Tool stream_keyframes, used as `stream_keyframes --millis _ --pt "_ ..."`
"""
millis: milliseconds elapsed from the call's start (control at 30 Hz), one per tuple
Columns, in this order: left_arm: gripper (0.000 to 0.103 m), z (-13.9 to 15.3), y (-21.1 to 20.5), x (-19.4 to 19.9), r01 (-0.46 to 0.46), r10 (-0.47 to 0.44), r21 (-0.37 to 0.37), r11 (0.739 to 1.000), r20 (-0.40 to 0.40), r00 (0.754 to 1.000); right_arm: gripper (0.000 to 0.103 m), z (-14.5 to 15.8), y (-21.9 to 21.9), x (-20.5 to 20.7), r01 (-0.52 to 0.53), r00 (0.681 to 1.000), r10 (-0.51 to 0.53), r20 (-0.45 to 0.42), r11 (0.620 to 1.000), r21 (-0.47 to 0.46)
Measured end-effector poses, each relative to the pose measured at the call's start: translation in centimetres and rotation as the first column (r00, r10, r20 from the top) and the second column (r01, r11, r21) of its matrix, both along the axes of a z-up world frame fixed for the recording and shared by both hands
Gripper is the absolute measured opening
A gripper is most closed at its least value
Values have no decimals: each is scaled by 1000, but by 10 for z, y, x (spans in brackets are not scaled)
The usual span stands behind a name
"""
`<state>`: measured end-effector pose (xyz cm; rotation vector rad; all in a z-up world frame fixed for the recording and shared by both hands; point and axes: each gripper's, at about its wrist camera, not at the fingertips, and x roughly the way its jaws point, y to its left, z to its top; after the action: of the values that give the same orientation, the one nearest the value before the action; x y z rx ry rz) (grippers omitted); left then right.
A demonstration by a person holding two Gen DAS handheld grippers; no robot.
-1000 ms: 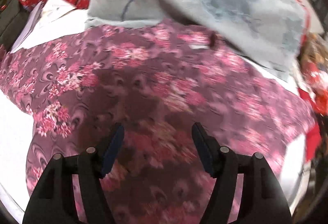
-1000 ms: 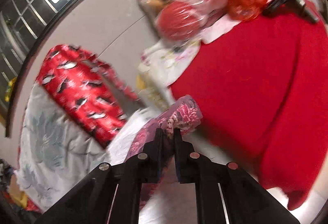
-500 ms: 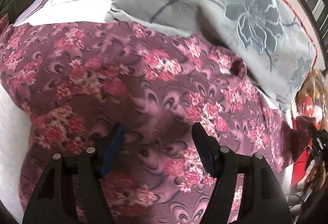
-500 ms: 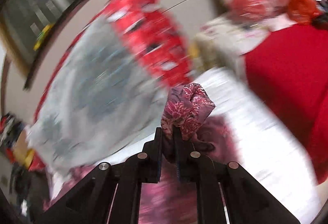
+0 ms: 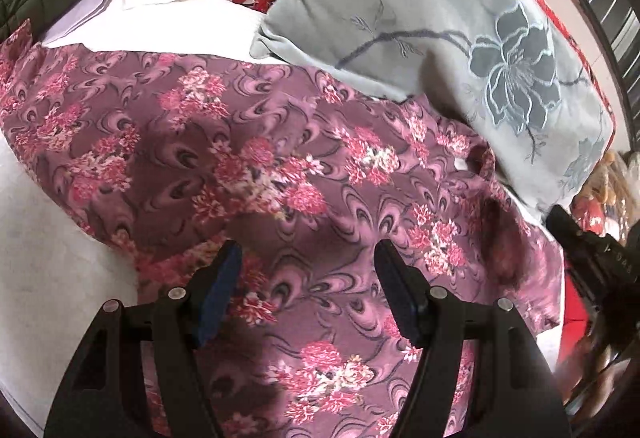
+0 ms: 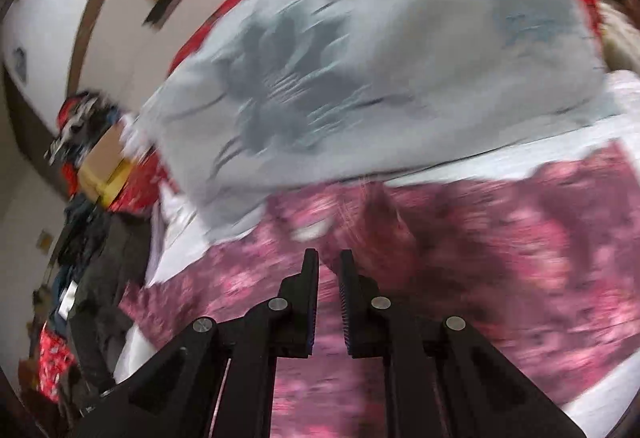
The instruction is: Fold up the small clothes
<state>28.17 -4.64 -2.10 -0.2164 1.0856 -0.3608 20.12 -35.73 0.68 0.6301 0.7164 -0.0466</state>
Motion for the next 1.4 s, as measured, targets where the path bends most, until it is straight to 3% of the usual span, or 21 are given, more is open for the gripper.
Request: stream_keyframes --millis 133,233,300,367,400,467,600,700,733,767,833,867,967,1000,1100,1400 --pt "68 4 9 4 -7 7 -22 1000 6 1000 10 1 62 24 -117 993 118 16 993 -5" --pt "68 2 11 5 -3 3 -17 1000 1 1000 12 -1 85 32 -120 993 120 6 993 -19" --pt "68 1 11 5 3 -3 -20 1000 -8 1000 24 -3 82 28 -59 998 56 -31 991 -117" --pt "68 0 10 6 5 -5 -27 1000 -17 1000 60 -10 71 15 -24 997 4 -78 964 -263" --pt "68 -1 9 6 7 -8 -31 999 -21 1000 62 -16 65 8 -17 994 -18 -105 946 -325" --pt "68 -2 4 6 16 -17 -36 999 -27 999 62 -30 53 -4 -19 986 -55 -159 904 -428" --pt "68 -3 -7 3 43 -44 -17 999 -28 999 66 -56 40 -5 -65 964 -82 -253 851 -522" --pt "68 -5 -10 3 52 -52 7 999 -24 998 66 -66 37 3 -84 961 -91 -262 805 -587" --pt "68 -6 -10 4 51 -51 7 999 -27 998 64 -67 37 6 -85 964 -89 -251 792 -605" --pt "68 -7 -10 5 49 -49 5 999 -31 998 45 -67 36 7 -89 965 -83 -247 786 -612" --pt "68 -7 -8 8 43 -43 -7 999 -40 998 13 -62 34 9 -96 971 -54 -232 803 -589" --pt "68 -7 -7 9 40 -41 -10 999 -42 998 13 -58 32 9 -82 972 -63 -225 809 -582" --pt "68 1 1 11 25 -26 -24 999 -26 999 13 -35 35 2 -35 991 -31 -130 878 -477" --pt "68 3 4 11 19 -20 -27 999 -23 1000 13 -27 39 2 -34 995 -7 -96 906 -421" --pt "68 10 20 14 -17 17 -51 999 -10 1000 13 -12 63 8 -79 997 68 -44 939 -335" --pt "68 12 58 24 -113 113 -78 990 -15 994 13 -8 158 51 -245 968 251 6 947 -206"
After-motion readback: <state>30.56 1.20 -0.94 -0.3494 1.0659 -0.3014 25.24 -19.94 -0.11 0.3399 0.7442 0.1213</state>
